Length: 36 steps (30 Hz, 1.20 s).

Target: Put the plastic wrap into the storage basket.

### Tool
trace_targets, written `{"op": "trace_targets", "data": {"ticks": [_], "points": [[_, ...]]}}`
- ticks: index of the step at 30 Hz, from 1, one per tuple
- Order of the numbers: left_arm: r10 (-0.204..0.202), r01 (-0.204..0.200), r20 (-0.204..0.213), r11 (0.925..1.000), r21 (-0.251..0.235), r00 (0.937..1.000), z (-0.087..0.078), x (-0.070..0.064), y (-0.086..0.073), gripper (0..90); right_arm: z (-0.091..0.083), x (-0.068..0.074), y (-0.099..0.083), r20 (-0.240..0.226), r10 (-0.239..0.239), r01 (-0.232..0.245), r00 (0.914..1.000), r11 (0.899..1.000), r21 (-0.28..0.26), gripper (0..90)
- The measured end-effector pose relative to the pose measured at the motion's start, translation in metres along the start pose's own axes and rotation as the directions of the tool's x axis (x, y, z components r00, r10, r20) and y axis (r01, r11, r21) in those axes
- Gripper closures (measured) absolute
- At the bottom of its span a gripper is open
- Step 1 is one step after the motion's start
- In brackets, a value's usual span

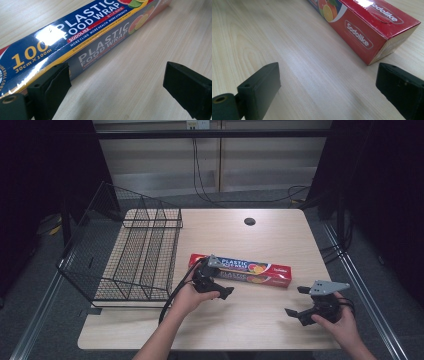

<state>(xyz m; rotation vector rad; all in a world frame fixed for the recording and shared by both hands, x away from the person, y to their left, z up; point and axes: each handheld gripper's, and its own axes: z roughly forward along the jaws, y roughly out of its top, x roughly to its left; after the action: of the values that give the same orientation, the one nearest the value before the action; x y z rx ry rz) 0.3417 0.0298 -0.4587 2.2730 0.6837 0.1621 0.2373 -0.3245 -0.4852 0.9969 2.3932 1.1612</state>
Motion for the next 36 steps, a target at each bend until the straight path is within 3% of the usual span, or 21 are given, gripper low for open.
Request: {"op": "trace_targets", "data": {"ticks": [2, 3, 7, 11, 15, 18, 23, 27, 31, 32, 34, 35, 36], "points": [[0.020, -0.020, -0.002, 0.9995, 0.022, 0.9998, 0.000, 0.001, 0.001, 7.2, 0.000, 0.000, 0.000, -0.001, 0.000, 0.000, 1.0000, 1.000, 0.000, 5.3], [0.006, -0.006, -0.002, 1.0000, 0.008, 1.0000, 0.001, 0.000, 0.000, 7.2, -0.001, 0.000, -0.001, -0.001, -0.001, 0.001, 1.0000, 1.000, -0.001, 5.3], [0.019, -0.019, 0.004, 0.9998, 0.001, 0.9998, 0.001, 0.002, 0.003, 7.3, -0.003, 0.001, -0.002, 0.002, 0.002, -0.002, 1.0000, 1.000, 0.001, 5.3], [-0.015, 0.016, 0.019, 0.9995, -0.029, 0.9997, 0.000, 0.002, 0.006, 7.5, -0.004, 0.001, -0.004, 0.008, 0.001, -0.001, 1.0000, 1.000, 0.004, 5.3], [-0.012, 0.013, 0.024, 0.9993, -0.036, 0.9996, -0.003, 0.002, 0.012, 7.4, -0.006, 0.001, -0.005, 0.011, 0.010, -0.010, 0.9999, 1.000, 0.003, 5.3], [0.020, -0.019, 0.017, 0.9992, -0.035, 0.9997, -0.008, 0.002, 0.020, 7.4, -0.005, 0.000, -0.005, 0.012, 0.013, -0.013, 0.9998, 1.000, 0.003, 5.3], [0.032, -0.031, 0.010, 0.9978, -0.058, 0.9995, -0.007, 0.005, 0.033, 7.3, -0.005, 0.001, -0.005, 0.010, 0.014, -0.014, 0.9999, 1.000, 0.006, 5.3], [0.052, -0.052, 0.011, 0.9985, -0.019, 0.9986, 0.000, 0.012, 0.048, 7.2, -0.005, 0.001, -0.005, 0.012, 0.016, -0.016, 0.9998, 1.000, 0.004, 5.3], [0.041, -0.042, 0.045, 0.9990, 0.016, 0.9981, 0.014, 0.018, 0.056, 6.9, -0.006, 0.000, -0.005, 0.006, 0.017, -0.017, 0.9998, 1.000, -0.002, 5.3], [0.053, -0.056, 0.060, 0.9970, 0.053, 0.9968, 0.018, 0.021, 0.058, 6.8, -0.007, 0.000, -0.005, 0.009, 0.015, -0.015, 0.9998, 1.000, -0.001, 5.3], [0.032, -0.037, 0.067, 0.9967, 0.072, 0.9972, 0.025, 0.023, 0.061, 3.0, -0.007, -0.001, -0.005, 0.006, 0.014, -0.014, 0.9999, 1.000, -0.004, 5.3], [0.043, -0.051, 0.085, 0.9939, 0.098, 0.9954, 0.027, 0.026, 0.064, 2.6, -0.009, -0.001, -0.005, 0.006, 0.017, -0.017, 0.9998, 1.000, -0.010, 5.3], [0.047, -0.056, 0.092, 0.9941, 0.093, 0.9947, 0.028, 0.027, 0.065, 2.6, -0.009, -0.001, -0.005, 0.006, 0.017, -0.017, 0.9998, 1.000, -0.010, 5.3]]}}
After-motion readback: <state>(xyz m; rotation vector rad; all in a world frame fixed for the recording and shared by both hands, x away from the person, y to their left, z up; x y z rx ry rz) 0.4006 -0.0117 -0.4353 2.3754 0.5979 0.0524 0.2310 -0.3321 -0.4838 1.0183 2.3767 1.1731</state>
